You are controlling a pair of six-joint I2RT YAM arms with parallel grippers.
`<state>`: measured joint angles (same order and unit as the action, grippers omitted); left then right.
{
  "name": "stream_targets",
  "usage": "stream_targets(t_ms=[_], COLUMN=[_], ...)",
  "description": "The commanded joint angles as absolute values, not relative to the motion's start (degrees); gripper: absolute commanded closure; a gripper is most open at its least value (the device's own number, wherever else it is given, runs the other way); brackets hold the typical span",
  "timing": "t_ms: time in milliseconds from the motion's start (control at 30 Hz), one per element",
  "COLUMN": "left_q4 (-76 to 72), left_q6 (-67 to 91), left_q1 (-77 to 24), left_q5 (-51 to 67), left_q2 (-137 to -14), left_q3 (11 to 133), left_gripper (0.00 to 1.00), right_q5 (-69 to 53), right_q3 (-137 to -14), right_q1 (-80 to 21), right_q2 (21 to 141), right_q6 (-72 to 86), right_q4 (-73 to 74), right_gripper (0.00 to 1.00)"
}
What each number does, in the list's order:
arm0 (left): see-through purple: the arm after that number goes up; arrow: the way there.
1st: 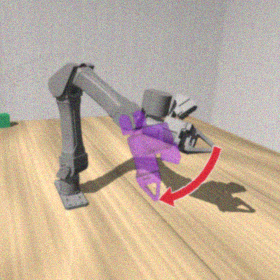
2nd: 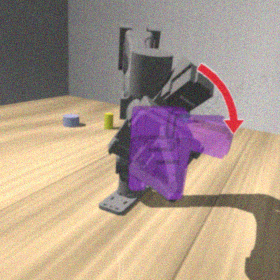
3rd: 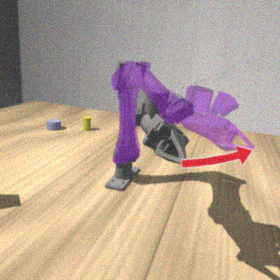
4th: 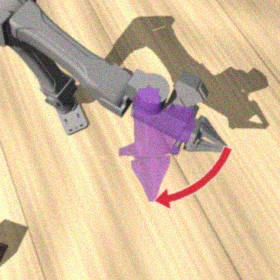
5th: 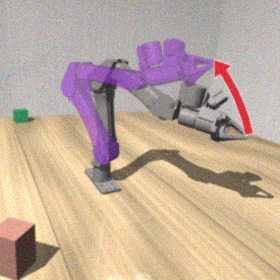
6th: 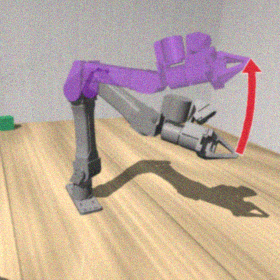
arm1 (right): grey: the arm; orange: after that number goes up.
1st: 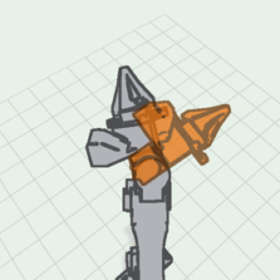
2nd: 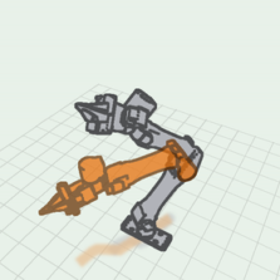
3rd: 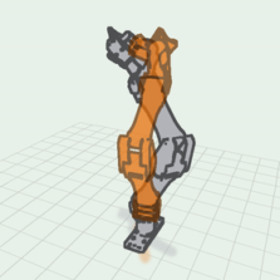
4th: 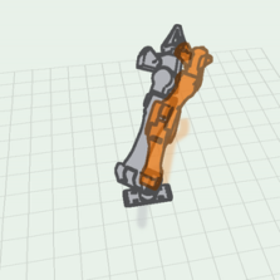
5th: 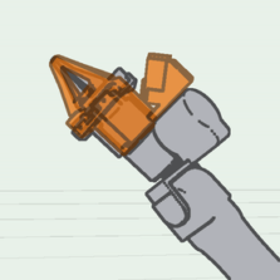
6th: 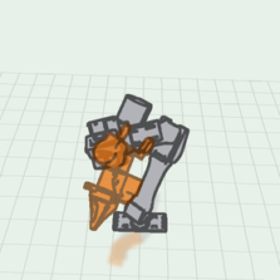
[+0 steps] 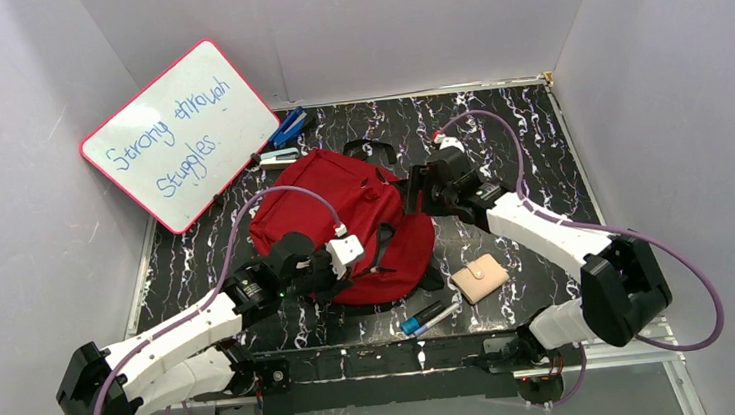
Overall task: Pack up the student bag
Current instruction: Adjust the student bag at the center of the board.
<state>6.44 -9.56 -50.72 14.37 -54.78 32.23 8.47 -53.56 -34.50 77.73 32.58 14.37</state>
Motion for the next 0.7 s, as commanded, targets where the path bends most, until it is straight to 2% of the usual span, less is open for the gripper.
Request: stream_targets(t_ms=[0, 367, 467, 667], left_q4=[6.2, 6.1, 6.3, 6.5], left_q6=[-9.7, -10.1, -10.4, -10.5], left_q1=[-50.6, -50.7, -50.6, -50.6], left_q5=[14.5, 14.8, 15.2, 13.9], left_q2=[-54.0, -53.3, -53.5, -53.7], left_q3=[31.7, 31.4, 31.4, 31.5], left_gripper=[1.0, 1.0, 1.0, 1.0], right_q5=[14.9, 16.2, 16.0, 19.1], right_q3=[-55.5, -64.8, -66.3, -67.0], right_q1=[-34.4, -34.2, -34.1, -33.3], right_q2=[81.4, 95.2, 97.7, 96.6], right_q6=[35.5, 35.4, 34.3, 31.3], right_q4=[17.8, 15.7, 16.5, 22.7], right_gripper=[0.21, 0.21, 0.35, 0.73])
